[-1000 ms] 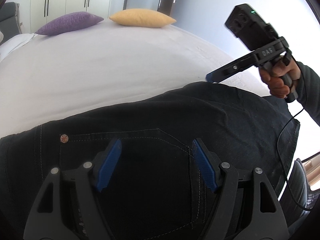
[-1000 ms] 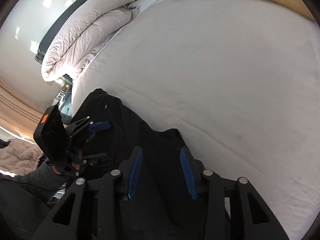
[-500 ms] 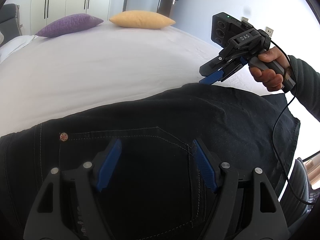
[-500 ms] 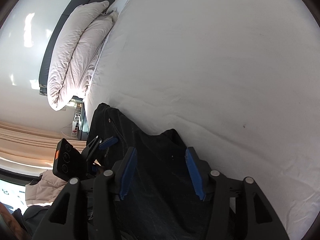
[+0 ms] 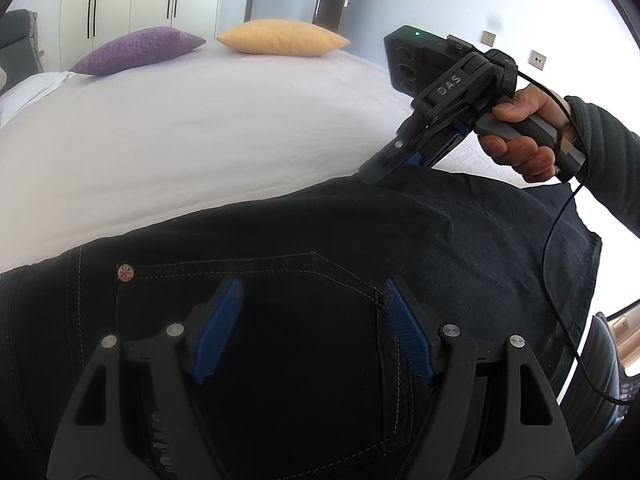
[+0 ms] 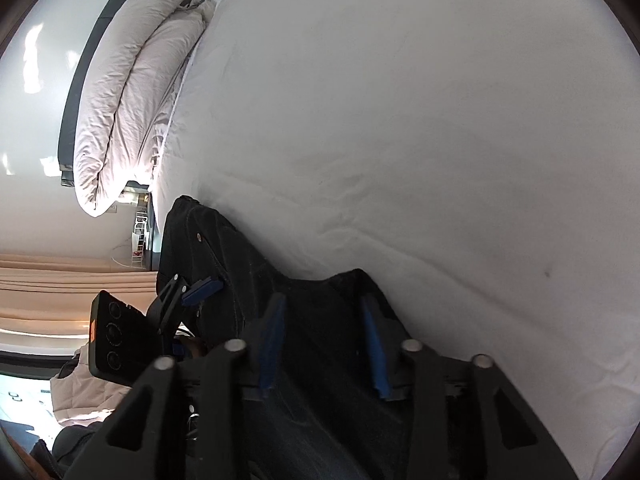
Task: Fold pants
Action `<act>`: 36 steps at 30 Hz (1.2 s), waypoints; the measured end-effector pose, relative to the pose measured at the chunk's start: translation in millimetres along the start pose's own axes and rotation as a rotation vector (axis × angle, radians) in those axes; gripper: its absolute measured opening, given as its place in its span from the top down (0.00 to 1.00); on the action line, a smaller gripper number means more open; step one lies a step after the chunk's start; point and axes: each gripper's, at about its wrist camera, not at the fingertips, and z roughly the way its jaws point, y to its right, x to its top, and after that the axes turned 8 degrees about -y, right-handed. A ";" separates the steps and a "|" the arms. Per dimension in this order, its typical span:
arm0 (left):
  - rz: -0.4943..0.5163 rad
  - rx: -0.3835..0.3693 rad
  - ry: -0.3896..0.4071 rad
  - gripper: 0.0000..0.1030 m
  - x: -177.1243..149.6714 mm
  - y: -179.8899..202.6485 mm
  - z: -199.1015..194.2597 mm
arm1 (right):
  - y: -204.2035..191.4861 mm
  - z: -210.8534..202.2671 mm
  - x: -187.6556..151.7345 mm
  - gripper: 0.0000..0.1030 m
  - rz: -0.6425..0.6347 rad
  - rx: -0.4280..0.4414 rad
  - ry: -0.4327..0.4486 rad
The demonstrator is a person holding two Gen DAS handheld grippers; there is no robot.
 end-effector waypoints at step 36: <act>0.008 0.025 -0.012 0.30 4.0 10.0 5.3 | 34.5 -13.1 -21.8 0.91 0.217 0.266 0.354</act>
